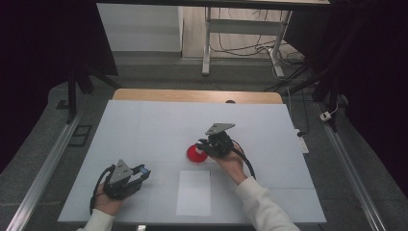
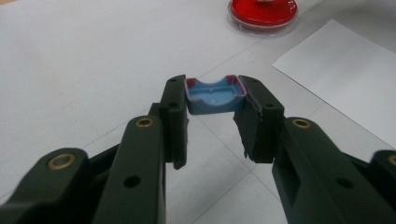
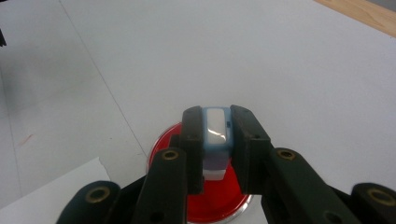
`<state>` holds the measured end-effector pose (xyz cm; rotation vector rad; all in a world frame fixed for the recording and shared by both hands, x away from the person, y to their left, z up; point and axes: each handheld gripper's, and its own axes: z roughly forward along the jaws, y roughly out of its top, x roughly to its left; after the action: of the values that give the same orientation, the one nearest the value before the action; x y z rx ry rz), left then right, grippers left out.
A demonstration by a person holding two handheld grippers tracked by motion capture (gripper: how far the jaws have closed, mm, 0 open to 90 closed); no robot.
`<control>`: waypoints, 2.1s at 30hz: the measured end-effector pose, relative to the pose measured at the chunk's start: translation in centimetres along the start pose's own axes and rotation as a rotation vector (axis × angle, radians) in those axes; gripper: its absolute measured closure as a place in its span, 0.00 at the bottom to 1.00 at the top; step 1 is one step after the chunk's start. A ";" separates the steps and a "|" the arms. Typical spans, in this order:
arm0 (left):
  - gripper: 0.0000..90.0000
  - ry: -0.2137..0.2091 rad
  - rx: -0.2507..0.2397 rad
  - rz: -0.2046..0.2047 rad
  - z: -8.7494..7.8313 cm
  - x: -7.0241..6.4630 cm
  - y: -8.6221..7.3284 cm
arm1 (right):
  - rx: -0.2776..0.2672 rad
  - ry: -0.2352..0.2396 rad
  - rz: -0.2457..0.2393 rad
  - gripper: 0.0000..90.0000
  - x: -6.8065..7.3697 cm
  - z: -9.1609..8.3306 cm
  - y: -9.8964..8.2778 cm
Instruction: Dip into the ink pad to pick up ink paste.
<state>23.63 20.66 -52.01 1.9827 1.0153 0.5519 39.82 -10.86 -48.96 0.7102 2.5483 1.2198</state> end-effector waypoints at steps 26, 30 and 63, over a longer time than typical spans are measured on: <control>0.72 -0.001 -0.001 0.001 -0.2 -0.1 -0.1 | 0.036 -0.012 -0.012 0.84 0.1 0.7 -0.4; 0.72 -0.001 0.000 0.002 -0.1 -0.1 0.0 | 0.035 -0.002 -0.003 0.84 0.0 0.7 -0.5; 0.72 0.002 -0.001 0.000 -0.1 0.1 -0.1 | -0.087 0.008 -0.015 0.83 0.8 -1.6 0.6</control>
<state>23.55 20.80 -52.00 1.9816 1.0162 0.5537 38.74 -11.16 -47.48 0.6674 2.4847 1.3222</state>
